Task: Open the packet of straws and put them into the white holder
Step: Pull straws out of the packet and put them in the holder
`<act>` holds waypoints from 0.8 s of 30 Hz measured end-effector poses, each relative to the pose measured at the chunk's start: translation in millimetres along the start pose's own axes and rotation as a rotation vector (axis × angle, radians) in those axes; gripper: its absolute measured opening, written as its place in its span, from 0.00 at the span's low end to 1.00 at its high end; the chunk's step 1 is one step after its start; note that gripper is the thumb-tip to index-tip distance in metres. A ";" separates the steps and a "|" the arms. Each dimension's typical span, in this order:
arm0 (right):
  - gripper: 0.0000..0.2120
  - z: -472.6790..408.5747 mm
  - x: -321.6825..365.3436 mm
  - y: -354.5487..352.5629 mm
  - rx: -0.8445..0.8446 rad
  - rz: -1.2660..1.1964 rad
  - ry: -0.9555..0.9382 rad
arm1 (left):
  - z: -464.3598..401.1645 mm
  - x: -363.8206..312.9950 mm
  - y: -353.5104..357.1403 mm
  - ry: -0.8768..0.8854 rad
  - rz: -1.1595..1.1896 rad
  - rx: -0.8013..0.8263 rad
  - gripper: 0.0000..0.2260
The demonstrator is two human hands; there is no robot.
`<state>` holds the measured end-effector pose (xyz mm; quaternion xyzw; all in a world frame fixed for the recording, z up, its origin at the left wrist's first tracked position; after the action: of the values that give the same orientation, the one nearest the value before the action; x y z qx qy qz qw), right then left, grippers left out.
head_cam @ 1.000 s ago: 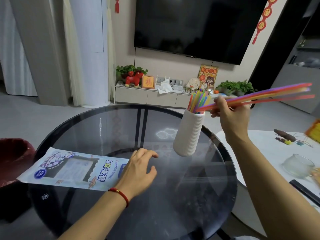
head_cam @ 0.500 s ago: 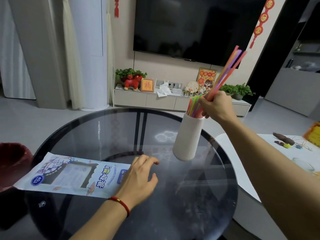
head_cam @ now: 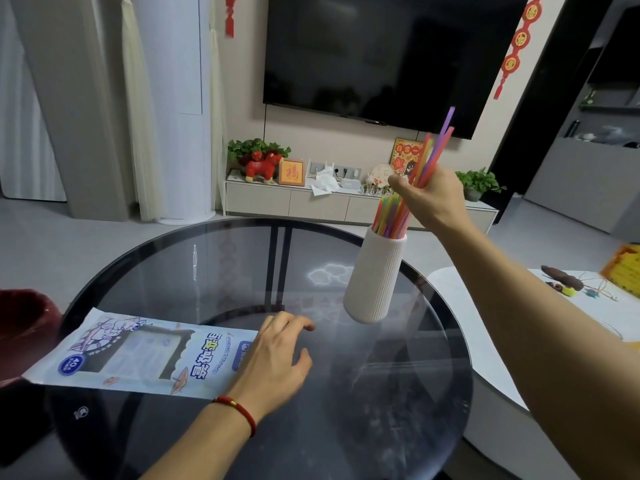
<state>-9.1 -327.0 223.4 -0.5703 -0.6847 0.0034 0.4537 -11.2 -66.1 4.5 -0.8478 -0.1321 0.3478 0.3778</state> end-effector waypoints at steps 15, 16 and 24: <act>0.40 12.1 2.1 0.6 -0.075 -0.120 -0.153 | -0.6 6.5 -5.2 -0.035 -0.008 0.001 0.15; 0.34 14.2 2.6 6.1 -0.051 -0.056 -0.208 | -0.7 7.1 -6.2 -0.034 -0.008 -0.001 0.15; 0.23 37.3 -12.1 35.6 0.172 0.115 -0.266 | 1.9 24.3 -12.9 -0.058 -0.075 0.047 0.15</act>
<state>-5.5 -304.9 175.4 -0.5621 -0.7020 0.1634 0.4055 5.5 -44.4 1.1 -0.8225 -0.1667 0.3609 0.4067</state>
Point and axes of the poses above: each hand's wrist, its own z-axis away from the middle knuckle, its own y-axis out of the palm, x = y × z, the point moved 9 cm from there along -z, towards the middle knuckle, and after that the axes turned 6 degrees about -z, right-handed, at the moved point
